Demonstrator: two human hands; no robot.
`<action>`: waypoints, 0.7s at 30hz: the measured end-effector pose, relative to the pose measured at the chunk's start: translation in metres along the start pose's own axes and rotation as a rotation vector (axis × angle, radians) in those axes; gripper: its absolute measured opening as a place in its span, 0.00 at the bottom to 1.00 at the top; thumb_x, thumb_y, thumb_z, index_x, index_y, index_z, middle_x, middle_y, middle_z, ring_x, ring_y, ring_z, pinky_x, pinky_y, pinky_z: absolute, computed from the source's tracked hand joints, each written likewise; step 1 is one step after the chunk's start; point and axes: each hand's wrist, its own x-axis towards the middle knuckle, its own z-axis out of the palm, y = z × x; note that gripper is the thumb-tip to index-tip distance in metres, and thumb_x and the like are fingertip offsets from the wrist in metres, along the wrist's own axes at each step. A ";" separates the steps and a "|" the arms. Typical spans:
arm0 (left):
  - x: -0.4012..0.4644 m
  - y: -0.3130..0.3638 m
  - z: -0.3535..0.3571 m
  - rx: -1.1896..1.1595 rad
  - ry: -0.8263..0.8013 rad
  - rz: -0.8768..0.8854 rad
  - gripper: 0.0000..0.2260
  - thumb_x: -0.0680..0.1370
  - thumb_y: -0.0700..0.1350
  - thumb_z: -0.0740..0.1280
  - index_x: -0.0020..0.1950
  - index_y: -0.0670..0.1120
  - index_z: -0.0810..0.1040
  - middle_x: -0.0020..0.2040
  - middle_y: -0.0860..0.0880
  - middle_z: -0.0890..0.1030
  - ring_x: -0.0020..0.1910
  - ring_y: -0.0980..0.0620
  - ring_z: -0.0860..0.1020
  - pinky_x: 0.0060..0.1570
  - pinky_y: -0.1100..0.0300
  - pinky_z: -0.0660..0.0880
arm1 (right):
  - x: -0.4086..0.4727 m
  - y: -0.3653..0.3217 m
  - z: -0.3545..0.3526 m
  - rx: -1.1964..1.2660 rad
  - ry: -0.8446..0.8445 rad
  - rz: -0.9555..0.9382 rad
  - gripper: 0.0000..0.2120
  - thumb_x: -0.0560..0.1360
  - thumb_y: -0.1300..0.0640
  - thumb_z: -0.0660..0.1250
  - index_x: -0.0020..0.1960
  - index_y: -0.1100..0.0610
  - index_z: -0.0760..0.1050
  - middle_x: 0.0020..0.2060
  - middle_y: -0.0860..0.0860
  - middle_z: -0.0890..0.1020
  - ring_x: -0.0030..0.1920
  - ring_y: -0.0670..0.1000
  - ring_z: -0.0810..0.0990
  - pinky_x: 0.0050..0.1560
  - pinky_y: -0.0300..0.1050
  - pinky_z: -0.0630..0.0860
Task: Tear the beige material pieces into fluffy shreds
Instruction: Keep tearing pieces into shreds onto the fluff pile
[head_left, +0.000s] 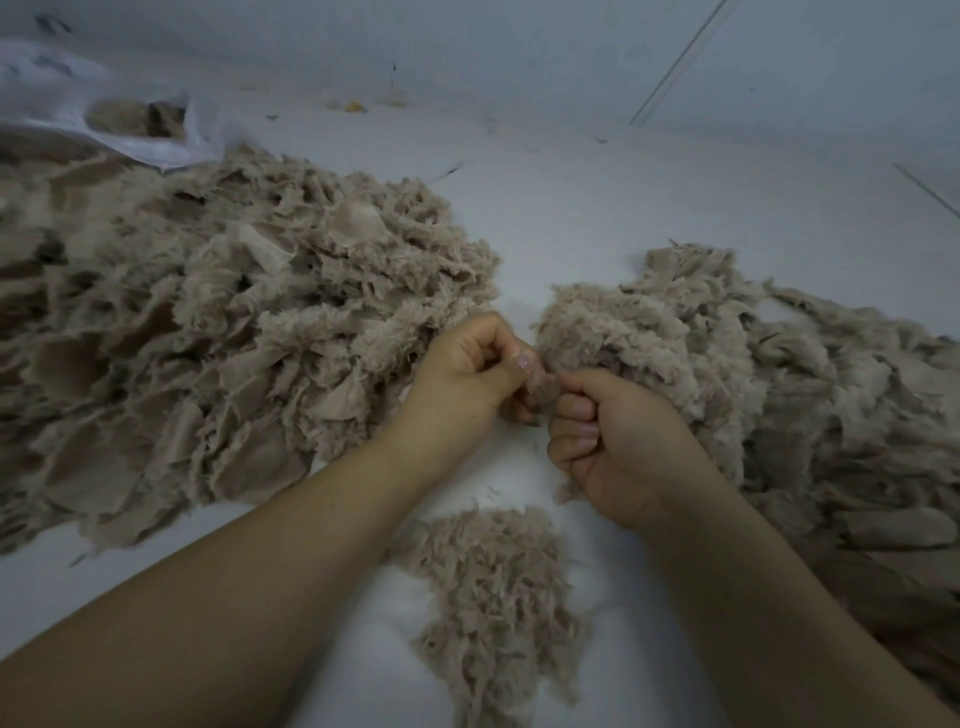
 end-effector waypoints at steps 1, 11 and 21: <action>0.001 -0.001 0.001 0.043 0.013 -0.039 0.05 0.79 0.32 0.65 0.45 0.36 0.70 0.36 0.43 0.77 0.30 0.47 0.76 0.30 0.54 0.76 | -0.001 0.000 0.000 -0.002 -0.004 -0.001 0.13 0.82 0.61 0.58 0.39 0.58 0.70 0.20 0.46 0.63 0.18 0.43 0.57 0.17 0.34 0.57; 0.013 0.004 0.011 0.833 -0.126 -0.026 0.04 0.76 0.40 0.68 0.50 0.41 0.79 0.34 0.54 0.74 0.32 0.60 0.72 0.30 0.73 0.67 | 0.001 -0.001 0.000 0.062 -0.030 0.043 0.09 0.83 0.59 0.57 0.45 0.59 0.70 0.20 0.46 0.64 0.17 0.42 0.58 0.16 0.34 0.57; -0.003 0.009 0.007 0.113 0.078 -0.027 0.10 0.78 0.31 0.66 0.42 0.44 0.80 0.27 0.58 0.76 0.23 0.62 0.68 0.27 0.70 0.66 | -0.001 -0.002 -0.001 0.021 0.023 0.086 0.13 0.82 0.60 0.57 0.39 0.55 0.67 0.20 0.47 0.64 0.17 0.43 0.56 0.16 0.34 0.55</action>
